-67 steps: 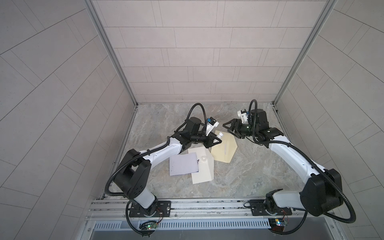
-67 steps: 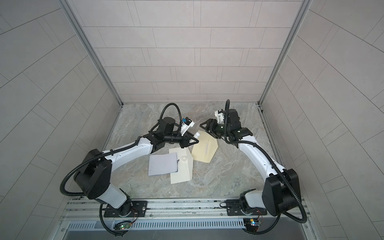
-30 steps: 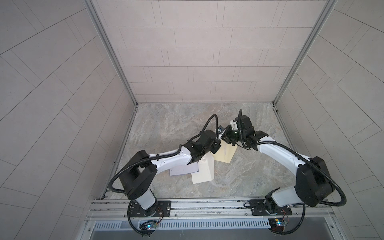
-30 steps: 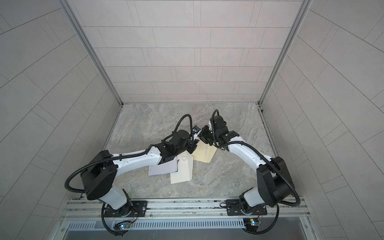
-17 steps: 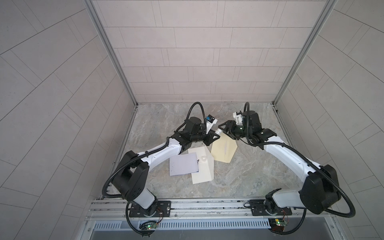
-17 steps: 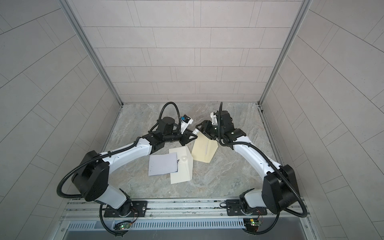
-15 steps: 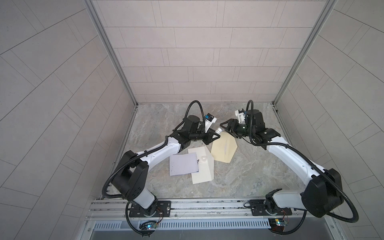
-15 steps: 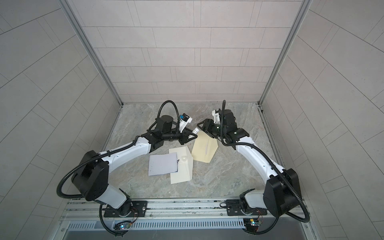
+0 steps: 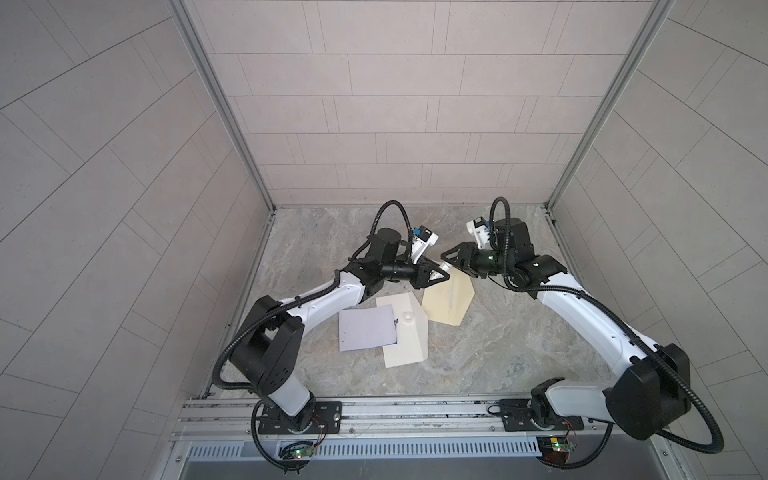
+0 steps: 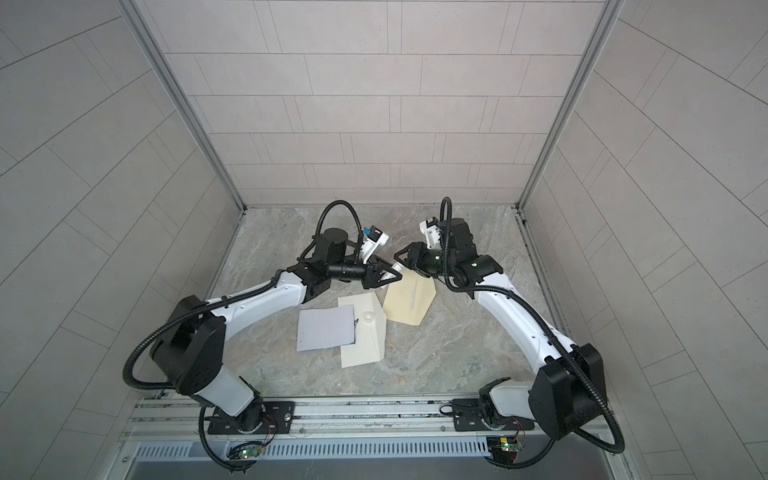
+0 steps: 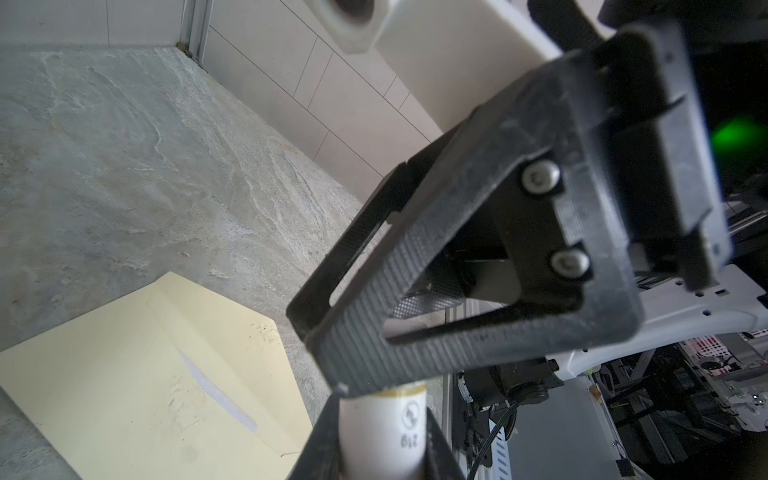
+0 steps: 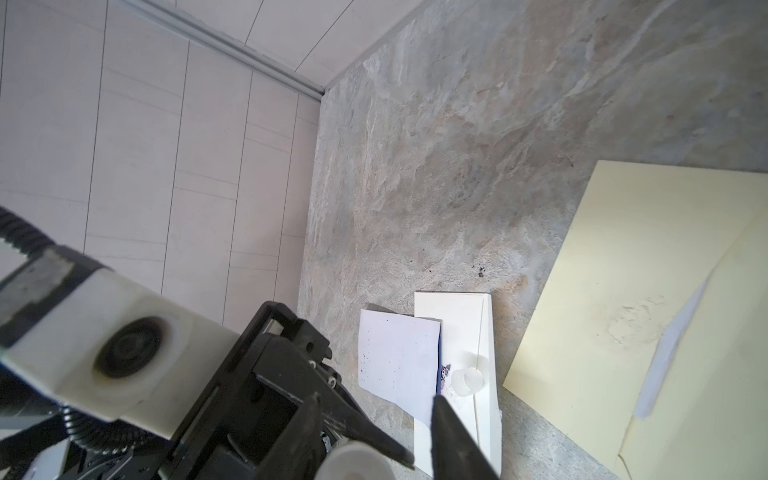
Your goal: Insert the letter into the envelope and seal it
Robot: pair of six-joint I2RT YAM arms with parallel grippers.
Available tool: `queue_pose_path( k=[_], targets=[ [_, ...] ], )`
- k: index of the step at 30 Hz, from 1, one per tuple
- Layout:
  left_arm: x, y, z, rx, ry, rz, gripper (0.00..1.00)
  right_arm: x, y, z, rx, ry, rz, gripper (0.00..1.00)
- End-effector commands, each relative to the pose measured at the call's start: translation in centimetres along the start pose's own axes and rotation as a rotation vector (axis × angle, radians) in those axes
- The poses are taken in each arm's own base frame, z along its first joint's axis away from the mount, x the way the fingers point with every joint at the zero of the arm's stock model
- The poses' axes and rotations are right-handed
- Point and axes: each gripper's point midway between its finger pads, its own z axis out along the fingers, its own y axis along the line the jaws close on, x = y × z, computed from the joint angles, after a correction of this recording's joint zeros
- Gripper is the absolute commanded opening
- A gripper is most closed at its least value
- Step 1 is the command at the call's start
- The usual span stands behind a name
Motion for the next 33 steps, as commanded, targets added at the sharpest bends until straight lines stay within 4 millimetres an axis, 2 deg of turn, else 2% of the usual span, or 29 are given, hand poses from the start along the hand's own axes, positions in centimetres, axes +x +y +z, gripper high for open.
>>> queue_pose_path(
  k=[1, 4, 7, 10, 14, 18, 21, 23, 25, 26, 28, 29, 31, 33],
  targets=[
    [-0.7, -0.1, 0.2, 0.016, -0.016, 0.017, 0.00, 0.8, -0.5, 0.3, 0.015, 0.029, -0.003, 0.25],
    [-0.5, 0.4, 0.2, -0.008, -0.014, 0.018, 0.00, 0.8, -0.7, 0.4, 0.022, 0.033, 0.002, 0.15],
    [-0.5, 1.5, 0.1, -0.085, -0.019, 0.034, 0.00, 1.0, -1.2, 0.6, 0.046, 0.037, 0.015, 0.10],
    [-0.8, 3.3, -0.4, -0.219, -0.035, 0.079, 0.00, 1.3, -2.0, 1.2, 0.090, 0.044, 0.043, 0.07],
    [-1.5, 5.2, -1.1, -0.459, -0.049, 0.204, 0.00, 2.4, -3.5, 3.0, 0.176, 0.073, 0.108, 0.00],
    [-1.8, 5.1, -0.7, -0.694, -0.002, 0.479, 0.00, 4.1, -6.1, 5.1, 0.304, 0.103, 0.243, 0.00],
    [-1.7, 4.8, -0.3, -0.813, 0.017, 0.643, 0.00, 4.3, -8.2, 5.7, 0.372, 0.084, 0.360, 0.00],
    [-1.8, 4.7, -0.3, -0.826, -0.003, 0.643, 0.00, 4.0, -8.5, 5.8, 0.385, 0.061, 0.389, 0.00],
    [-1.7, 4.6, -0.5, -0.820, -0.024, 0.614, 0.00, 3.4, -8.1, 6.1, 0.352, 0.038, 0.397, 0.00],
    [-1.4, 4.4, -0.5, -0.794, -0.025, 0.598, 0.00, 3.0, -7.5, 6.2, 0.312, 0.026, 0.391, 0.05],
    [-0.9, 4.0, -0.5, -0.699, -0.026, 0.523, 0.00, 2.3, -5.9, 6.3, 0.232, 0.008, 0.350, 0.30],
    [-0.8, 3.8, -0.5, -0.652, -0.035, 0.473, 0.00, 1.9, -5.2, 6.0, 0.205, 0.000, 0.322, 0.38],
    [-0.6, 3.3, -0.6, -0.516, -0.048, 0.359, 0.00, 1.2, -3.6, 5.1, 0.159, -0.023, 0.242, 0.48],
    [-0.4, 2.7, -0.6, -0.403, -0.049, 0.280, 0.00, 0.5, -2.5, 3.9, 0.134, -0.047, 0.181, 0.52]
  ],
)
